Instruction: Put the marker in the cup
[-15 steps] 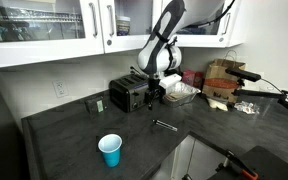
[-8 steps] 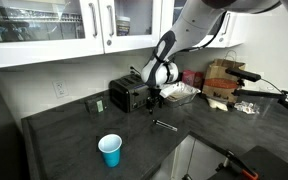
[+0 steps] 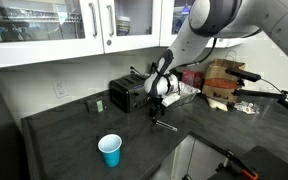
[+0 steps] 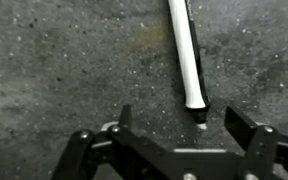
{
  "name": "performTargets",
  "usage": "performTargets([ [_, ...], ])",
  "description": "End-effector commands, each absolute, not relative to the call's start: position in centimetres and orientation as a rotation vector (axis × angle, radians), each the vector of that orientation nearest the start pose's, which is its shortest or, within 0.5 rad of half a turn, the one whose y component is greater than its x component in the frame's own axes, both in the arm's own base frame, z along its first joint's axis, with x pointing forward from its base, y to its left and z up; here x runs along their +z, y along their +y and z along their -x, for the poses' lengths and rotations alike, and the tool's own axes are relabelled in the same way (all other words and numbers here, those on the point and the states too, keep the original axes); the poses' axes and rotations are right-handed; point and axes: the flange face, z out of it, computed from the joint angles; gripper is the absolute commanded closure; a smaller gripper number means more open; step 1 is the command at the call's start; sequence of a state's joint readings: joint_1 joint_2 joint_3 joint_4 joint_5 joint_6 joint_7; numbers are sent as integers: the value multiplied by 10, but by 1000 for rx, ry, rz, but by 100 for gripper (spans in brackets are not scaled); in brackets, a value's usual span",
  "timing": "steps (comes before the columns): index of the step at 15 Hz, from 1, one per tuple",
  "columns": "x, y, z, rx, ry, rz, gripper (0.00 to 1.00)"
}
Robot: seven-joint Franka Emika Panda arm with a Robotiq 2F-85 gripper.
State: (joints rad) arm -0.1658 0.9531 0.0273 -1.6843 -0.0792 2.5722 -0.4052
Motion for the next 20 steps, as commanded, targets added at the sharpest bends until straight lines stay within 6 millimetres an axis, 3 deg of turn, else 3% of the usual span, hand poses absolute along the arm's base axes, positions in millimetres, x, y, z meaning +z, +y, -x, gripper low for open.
performTargets([
  [1, 29, -99, -637, 177, -529, 3102, 0],
  [2, 26, -102, -636, 186, -536, 3100, 18],
  [3, 24, -102, -635, 192, -548, 3098, 28],
  [12, 28, -100, -634, 292, -734, 3098, 95],
  [13, 30, -97, -634, 294, -731, 3089, 99],
  [15, 40, -87, -633, 244, -787, 3029, 95],
  [20, 97, -40, -620, 82, -1142, 2761, 95],
])
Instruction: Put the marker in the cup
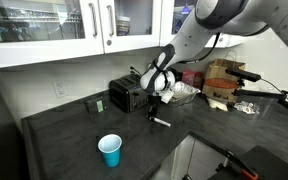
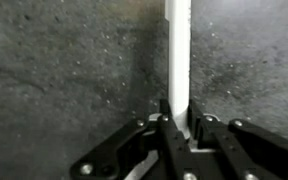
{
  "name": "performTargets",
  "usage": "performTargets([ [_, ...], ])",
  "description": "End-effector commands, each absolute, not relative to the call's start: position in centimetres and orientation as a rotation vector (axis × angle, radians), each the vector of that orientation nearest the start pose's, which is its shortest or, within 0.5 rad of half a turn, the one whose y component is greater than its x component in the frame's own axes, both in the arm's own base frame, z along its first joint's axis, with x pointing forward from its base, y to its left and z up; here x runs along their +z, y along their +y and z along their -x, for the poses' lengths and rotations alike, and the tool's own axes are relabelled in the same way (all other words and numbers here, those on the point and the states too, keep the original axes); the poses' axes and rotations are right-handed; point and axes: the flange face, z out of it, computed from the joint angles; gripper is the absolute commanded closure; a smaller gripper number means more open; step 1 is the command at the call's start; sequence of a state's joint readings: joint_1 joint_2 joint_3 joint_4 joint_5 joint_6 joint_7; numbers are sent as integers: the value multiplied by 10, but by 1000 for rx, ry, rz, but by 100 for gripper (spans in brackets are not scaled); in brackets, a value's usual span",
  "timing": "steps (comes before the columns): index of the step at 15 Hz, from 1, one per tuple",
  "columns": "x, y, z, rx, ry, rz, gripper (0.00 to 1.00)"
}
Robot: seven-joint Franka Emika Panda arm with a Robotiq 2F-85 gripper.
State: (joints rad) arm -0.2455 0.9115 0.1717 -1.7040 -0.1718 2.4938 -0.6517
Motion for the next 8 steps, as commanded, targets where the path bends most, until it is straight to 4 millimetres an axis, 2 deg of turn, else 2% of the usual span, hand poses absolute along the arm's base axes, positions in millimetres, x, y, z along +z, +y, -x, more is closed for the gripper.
performTargets([
  [1, 110, -31, -616, 51, -1209, 2712, 95],
  [5, 154, -5, -588, -30, -1450, 2488, 95],
  [8, 174, 9, -568, -63, -1612, 2299, 95],
])
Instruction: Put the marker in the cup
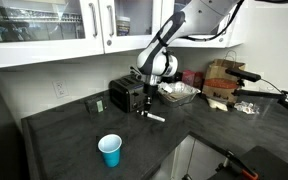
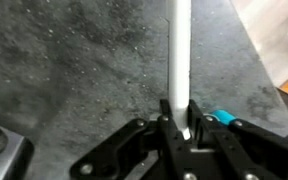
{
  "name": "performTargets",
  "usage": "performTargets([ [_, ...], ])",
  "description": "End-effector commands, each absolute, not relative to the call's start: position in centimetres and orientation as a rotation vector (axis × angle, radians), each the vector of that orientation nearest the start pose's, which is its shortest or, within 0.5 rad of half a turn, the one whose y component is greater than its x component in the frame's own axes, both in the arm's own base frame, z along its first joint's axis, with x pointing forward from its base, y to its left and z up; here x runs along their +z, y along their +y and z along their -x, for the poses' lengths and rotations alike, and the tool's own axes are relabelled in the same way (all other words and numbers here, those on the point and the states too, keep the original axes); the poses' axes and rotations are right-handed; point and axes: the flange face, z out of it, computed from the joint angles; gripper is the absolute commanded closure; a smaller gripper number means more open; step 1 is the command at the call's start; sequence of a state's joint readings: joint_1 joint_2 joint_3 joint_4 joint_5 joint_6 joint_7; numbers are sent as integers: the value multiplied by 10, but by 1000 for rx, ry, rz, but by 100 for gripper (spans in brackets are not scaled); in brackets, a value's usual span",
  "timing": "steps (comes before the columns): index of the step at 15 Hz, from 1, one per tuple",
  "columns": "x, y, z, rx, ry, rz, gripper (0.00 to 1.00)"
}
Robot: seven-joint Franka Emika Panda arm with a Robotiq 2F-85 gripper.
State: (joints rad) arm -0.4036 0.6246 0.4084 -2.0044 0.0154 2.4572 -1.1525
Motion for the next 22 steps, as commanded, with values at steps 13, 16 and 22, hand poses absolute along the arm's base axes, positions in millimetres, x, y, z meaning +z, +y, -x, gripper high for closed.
performTargets([
  [13, 210, 30, -542, -1, -1709, 1785, 78],
  [16, 203, 31, -541, -63, -1683, 1637, 95],
  [22, 175, 17, -546, -353, -1580, 1435, 95],
])
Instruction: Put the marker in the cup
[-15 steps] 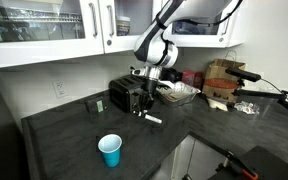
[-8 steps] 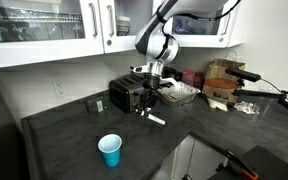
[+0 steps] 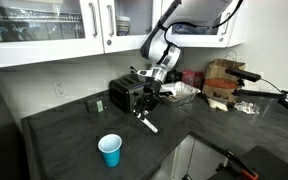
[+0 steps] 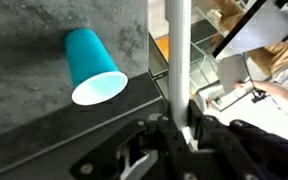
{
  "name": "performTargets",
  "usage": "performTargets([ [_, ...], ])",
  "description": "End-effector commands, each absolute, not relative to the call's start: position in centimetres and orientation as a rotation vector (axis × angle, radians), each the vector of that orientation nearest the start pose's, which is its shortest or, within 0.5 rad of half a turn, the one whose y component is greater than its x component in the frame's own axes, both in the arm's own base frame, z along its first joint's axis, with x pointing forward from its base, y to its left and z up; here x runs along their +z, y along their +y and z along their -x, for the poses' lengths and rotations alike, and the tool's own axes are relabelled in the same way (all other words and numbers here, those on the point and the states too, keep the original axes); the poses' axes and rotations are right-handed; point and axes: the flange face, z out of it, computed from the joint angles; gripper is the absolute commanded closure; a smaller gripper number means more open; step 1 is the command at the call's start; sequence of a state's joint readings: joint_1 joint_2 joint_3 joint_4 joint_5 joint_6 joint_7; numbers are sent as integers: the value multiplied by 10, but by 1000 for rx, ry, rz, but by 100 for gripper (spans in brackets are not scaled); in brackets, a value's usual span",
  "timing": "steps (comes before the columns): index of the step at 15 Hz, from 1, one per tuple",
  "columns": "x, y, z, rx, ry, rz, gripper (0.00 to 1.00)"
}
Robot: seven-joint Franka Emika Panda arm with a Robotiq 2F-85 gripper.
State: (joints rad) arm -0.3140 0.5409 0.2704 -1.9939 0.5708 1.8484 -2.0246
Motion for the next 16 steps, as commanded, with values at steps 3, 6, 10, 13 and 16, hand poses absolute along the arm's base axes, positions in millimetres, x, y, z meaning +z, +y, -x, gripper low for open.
performTargets([
  [3, 168, 23, -555, -506, -1486, 1360, 95],
  [6, 162, 44, -566, -658, -1404, 1269, 95],
  [10, 146, 74, -573, -822, -1332, 1105, 95],
  [13, 128, 86, -572, -826, -1332, 1016, 95],
  [16, 106, 84, -569, -809, -1354, 990, 95],
])
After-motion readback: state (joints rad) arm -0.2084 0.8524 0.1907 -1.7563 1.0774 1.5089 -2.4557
